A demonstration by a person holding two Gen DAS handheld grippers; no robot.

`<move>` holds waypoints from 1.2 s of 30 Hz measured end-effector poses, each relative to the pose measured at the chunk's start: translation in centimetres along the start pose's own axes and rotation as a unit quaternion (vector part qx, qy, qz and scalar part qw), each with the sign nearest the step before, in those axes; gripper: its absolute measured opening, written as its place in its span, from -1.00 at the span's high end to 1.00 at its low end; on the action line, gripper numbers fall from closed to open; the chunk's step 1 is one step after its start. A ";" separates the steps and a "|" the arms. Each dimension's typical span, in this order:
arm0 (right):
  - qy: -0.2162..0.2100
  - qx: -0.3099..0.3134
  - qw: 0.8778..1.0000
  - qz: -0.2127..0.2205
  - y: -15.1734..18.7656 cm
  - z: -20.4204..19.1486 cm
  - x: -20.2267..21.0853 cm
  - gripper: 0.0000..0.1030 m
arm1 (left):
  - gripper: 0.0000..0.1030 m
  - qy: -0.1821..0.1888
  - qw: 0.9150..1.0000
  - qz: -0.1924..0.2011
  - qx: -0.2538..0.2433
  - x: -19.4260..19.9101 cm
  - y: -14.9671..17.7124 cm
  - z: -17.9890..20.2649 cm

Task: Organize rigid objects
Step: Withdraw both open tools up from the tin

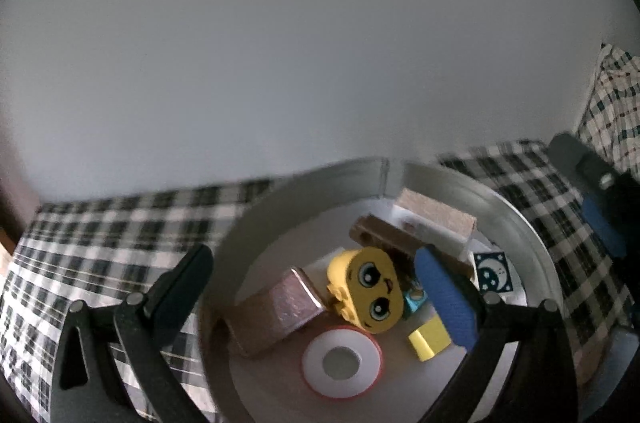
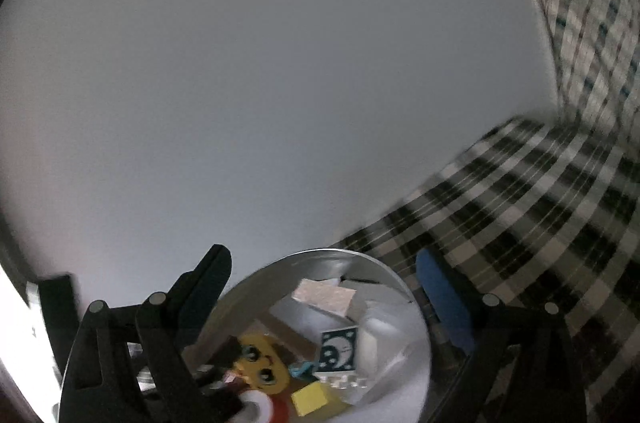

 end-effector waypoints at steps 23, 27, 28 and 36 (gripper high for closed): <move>0.079 0.133 0.971 0.181 3.6 -1.4 6.6 -0.86 | -0.99 -0.024 0.994 0.105 0.004 2.6 4.1 -0.4; 0.084 0.138 0.970 0.181 4.2 -1.6 7.3 -0.86 | -0.99 -0.013 0.993 0.113 0.013 2.9 4.9 -0.4; 0.084 0.139 0.969 0.184 4.2 -1.6 7.4 -0.86 | -0.99 -0.011 0.993 0.115 0.012 2.9 5.1 -0.3; 0.080 0.151 0.965 0.201 5.0 -1.9 8.5 -0.86 | -0.99 -0.012 0.988 0.153 -0.002 4.6 6.0 0.2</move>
Point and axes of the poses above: each gripper's, at about its wrist camera, not at the fingertips, and x roughly against the way its jaws point, z to its right, y to its underside, the point moved 3 cm from there along -x, roughly the way its jaws point, and after that the axes turned 4 degrees about y, right-handed, at the moved point
